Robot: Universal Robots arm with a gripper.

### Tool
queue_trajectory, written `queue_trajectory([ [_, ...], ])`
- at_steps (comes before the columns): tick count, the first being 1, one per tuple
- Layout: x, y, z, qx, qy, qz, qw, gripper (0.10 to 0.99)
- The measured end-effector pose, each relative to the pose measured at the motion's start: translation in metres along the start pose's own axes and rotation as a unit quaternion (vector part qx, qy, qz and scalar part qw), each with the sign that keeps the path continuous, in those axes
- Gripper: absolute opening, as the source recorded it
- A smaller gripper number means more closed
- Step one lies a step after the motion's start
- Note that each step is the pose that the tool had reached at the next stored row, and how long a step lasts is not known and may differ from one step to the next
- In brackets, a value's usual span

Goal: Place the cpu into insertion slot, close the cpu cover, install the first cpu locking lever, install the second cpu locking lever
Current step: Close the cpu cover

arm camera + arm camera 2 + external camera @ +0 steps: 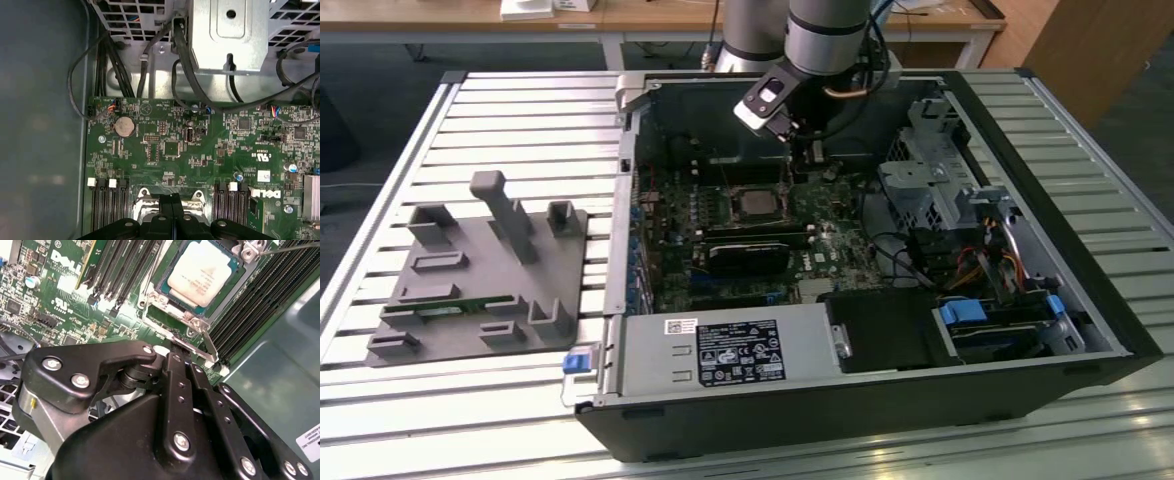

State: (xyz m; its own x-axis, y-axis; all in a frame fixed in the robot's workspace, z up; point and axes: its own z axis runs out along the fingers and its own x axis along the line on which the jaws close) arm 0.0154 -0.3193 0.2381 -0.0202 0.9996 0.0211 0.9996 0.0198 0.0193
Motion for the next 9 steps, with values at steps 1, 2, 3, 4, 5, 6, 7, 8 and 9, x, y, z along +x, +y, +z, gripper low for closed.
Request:
queue_trajectory([
  [1, 0.0, -0.0006, 0.0002, 0.0, 0.0, 0.0, 1.0, 0.114],
  [2, 0.0, -0.0012, 0.0004, 0.0, 0.0, 0.0, 1.0, 0.114],
  [3, 0.0, -0.0019, 0.0007, 0.0, 0.0, 0.0, 1.0, 0.114],
  [4, 0.0, -0.0025, 0.0009, 0.0, 0.0, 0.0, 1.0, 0.114],
  [5, 0.0001, -0.003, 0.0012, 0.0, 0.0001, 0.0, 1.0, 0.114],
  [6, 0.0001, -0.0031, 0.002, 0.0001, 0.0001, 0.0, 1.0, 0.114],
  [7, 0.0, -0.0032, 0.0028, 0.0005, 0.0, 0.0, 1.0, 0.114],
  [8, 0.0, -0.0033, 0.0037, 0.0007, 0.0001, 0.0, 1.0, 0.114],
  [9, 0.0, -0.0037, 0.0045, 0.0008, 0.0, 0.0, 1.0, 0.114],
])
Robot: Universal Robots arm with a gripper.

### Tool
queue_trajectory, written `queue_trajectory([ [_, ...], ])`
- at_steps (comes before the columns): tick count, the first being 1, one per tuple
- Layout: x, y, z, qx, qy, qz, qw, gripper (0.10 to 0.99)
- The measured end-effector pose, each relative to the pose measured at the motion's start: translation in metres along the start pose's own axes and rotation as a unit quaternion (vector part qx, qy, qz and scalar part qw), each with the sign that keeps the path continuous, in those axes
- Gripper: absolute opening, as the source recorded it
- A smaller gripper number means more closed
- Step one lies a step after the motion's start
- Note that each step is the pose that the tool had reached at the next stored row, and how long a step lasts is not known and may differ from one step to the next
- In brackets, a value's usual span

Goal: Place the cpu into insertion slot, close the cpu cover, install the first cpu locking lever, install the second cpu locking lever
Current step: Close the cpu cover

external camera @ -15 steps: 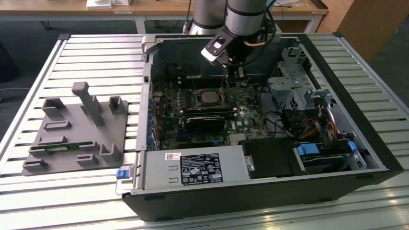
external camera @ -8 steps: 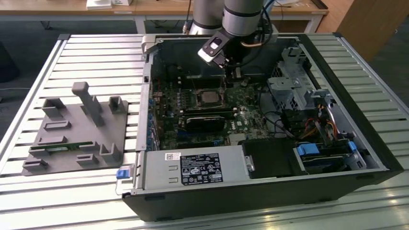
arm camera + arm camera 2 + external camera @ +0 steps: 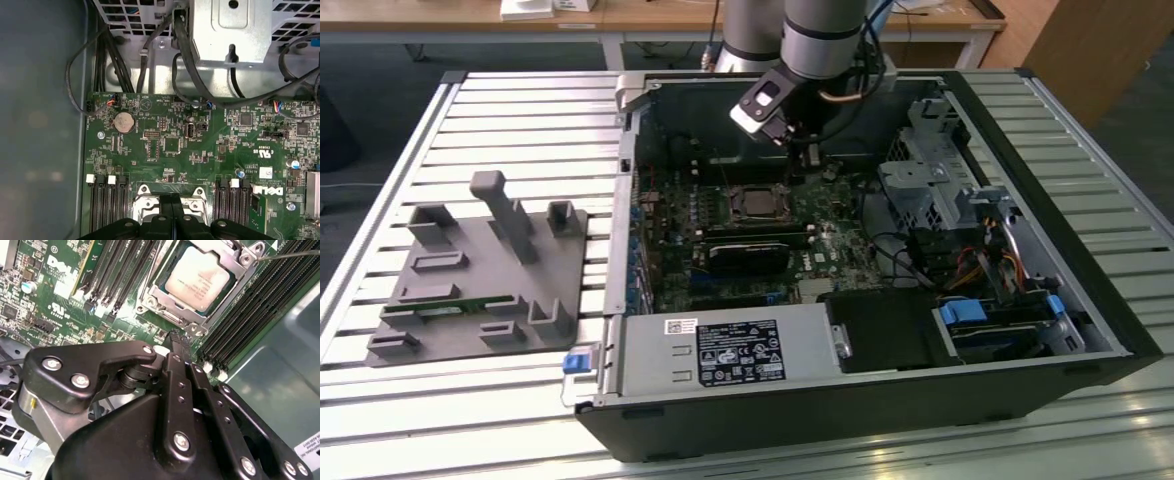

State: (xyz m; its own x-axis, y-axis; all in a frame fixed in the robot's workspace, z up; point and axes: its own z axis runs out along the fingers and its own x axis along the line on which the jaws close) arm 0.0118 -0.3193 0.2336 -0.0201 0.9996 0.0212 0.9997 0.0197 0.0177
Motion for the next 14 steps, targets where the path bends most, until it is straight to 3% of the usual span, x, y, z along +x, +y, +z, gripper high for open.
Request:
queue_trajectory([
  [3, 0.0, -0.0034, 0.0019, 0.0001, 0.0, 0.0, 1.0, 0.114],
  [10, 0.0003, -0.0191, 0.0053, 0.0002, 0.0, 0.0, 1.0, 0.114],
  [14, -0.0008, -0.0203, 0.0123, 0.001, 0.0, 0.0, 1.0, 0.114],
])
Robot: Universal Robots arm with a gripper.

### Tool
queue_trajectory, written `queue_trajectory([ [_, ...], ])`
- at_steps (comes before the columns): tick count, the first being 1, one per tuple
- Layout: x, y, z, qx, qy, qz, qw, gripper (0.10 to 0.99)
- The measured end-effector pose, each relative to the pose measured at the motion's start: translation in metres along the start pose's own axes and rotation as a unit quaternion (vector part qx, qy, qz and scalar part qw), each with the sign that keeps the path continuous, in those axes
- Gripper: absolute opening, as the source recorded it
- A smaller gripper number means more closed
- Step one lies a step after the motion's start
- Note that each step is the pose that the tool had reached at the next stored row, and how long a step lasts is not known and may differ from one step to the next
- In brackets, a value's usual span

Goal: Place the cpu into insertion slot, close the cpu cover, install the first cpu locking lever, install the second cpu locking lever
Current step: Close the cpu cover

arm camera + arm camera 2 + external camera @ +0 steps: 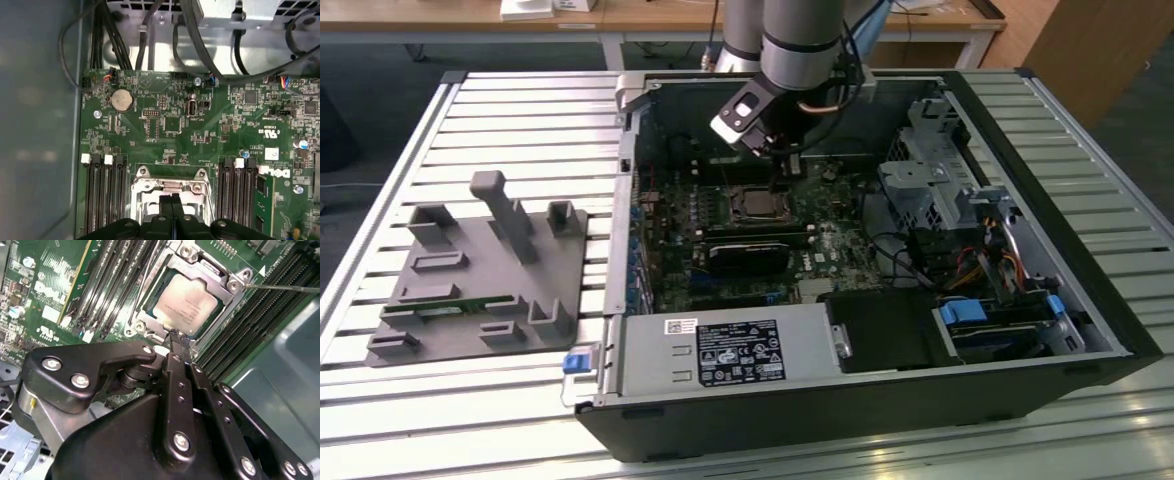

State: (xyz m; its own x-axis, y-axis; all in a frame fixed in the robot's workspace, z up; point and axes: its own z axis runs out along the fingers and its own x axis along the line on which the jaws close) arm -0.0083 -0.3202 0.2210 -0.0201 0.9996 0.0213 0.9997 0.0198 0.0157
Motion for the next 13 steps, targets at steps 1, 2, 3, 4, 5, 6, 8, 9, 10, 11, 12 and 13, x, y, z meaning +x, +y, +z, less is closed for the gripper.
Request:
queue_trajectory([
  [1, 0.0, -0.0005, 0.0017, 0.0001, 0.0, 0.0, 1.0, 0.114],
  [2, -0.0001, -0.0013, 0.0031, 0.0002, 0.0, 0.0, 1.0, 0.114],
  [3, -0.0001, -0.0024, 0.004, 0.0002, 0.0, 0.0, 1.0, 0.114],
  [4, 0.0, -0.0041, 0.0046, 0.0002, 0.0, 0.0, 1.0, 0.114],
  [5, 0.0, -0.0061, 0.0049, 0.0002, -0.0001, 0.0, 1.0, 0.114],
  [6, 0.0, -0.0082, 0.005, 0.0003, -0.0001, 0.0, 1.0, 0.114],
  [8, 0.0001, -0.0122, 0.0053, 0.0003, -0.0001, 0.0, 1.0, 0.114],
  [9, 0.0002, -0.0141, 0.0055, 0.0002, 0.0, 0.0, 1.0, 0.114],
  [10, 0.0002, -0.0159, 0.0057, 0.0002, 0.0, 0.0, 1.0, 0.114],
  [11, 0.0002, -0.0171, 0.006, 0.0002, 0.0001, 0.0, 1.0, 0.114],
  [12, 0.0001, -0.0174, 0.0067, 0.0002, 0.0, 0.0, 1.0, 0.114],
  [13, -0.0006, -0.0175, 0.0074, 0.0003, 0.0, 0.0, 1.0, 0.114],
])
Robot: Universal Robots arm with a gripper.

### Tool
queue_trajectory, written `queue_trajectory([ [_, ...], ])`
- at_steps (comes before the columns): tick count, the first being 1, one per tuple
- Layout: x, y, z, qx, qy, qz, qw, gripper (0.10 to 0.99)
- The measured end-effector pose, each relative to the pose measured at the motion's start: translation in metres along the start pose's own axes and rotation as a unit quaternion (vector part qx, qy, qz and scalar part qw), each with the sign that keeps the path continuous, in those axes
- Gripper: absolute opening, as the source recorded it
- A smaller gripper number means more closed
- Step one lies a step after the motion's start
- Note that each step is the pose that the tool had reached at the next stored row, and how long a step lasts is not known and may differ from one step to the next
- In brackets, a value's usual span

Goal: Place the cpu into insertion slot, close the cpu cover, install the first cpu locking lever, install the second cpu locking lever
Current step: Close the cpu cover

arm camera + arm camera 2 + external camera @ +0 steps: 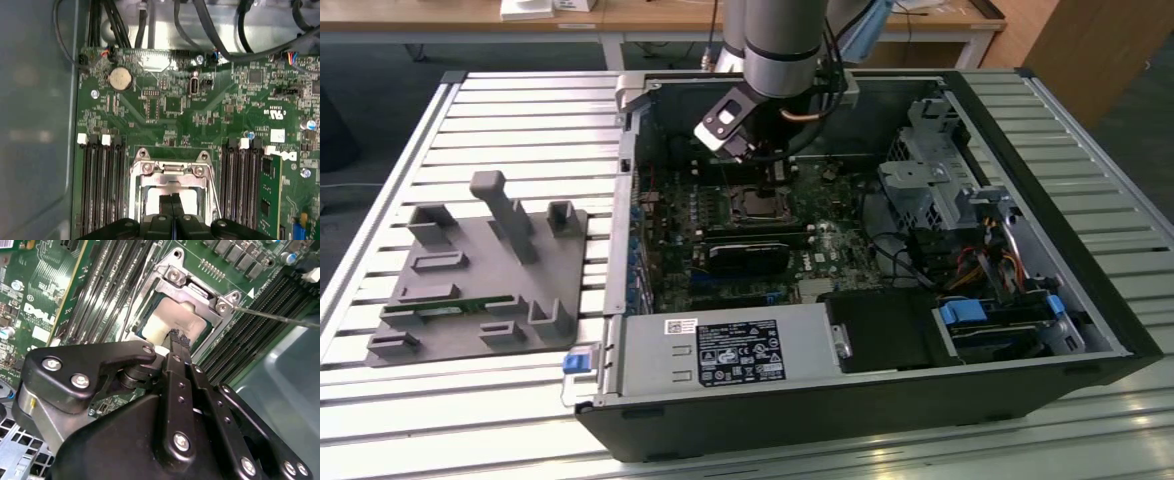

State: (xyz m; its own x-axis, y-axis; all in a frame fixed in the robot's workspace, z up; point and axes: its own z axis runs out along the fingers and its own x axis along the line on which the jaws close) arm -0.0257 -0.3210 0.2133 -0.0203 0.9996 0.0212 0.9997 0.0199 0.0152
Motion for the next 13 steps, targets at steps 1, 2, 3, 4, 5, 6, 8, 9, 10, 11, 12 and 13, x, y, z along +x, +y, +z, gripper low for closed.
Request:
queue_trajectory([
  [1, -0.0007, -0.0003, 0.0008, 0.0, 0.0, 0.0, 1.0, 0.114],
  [2, -0.0013, -0.0005, 0.0015, 0.0, 0.0, 0.0, 1.0, 0.114],
  [3, -0.0018, -0.0011, 0.0021, -0.0001, 0.0001, 0.0, 1.0, 0.114],
  [4, -0.0019, -0.0023, 0.0024, -0.0001, 0.0, 0.0, 1.0, 0.114],
  [5, -0.0019, -0.0037, 0.0026, 0.0, 0.0, 0.0, 1.0, 0.114],
  [6, -0.0018, -0.0052, 0.0028, 0.0, 0.0001, 0.0, 1.0, 0.114],
  [8, -0.0017, -0.0092, 0.0029, 0.0, 0.0, 0.0, 1.0, 0.114],
  [9, -0.0017, -0.0114, 0.003, 0.0, 0.0, 0.0, 1.0, 0.114],
  [10, -0.0017, -0.0134, 0.0031, 0.0, 0.0, 0.0, 1.0, 0.114],
  [11, -0.0016, -0.0154, 0.0032, 0.0, 0.0, 0.0, 1.0, 0.114],
  [12, -0.0016, -0.0172, 0.0034, -0.0001, 0.0, 0.0, 1.0, 0.114],
  [13, -0.0016, -0.0186, 0.0037, -0.0001, 0.0, 0.0, 1.0, 0.114],
])
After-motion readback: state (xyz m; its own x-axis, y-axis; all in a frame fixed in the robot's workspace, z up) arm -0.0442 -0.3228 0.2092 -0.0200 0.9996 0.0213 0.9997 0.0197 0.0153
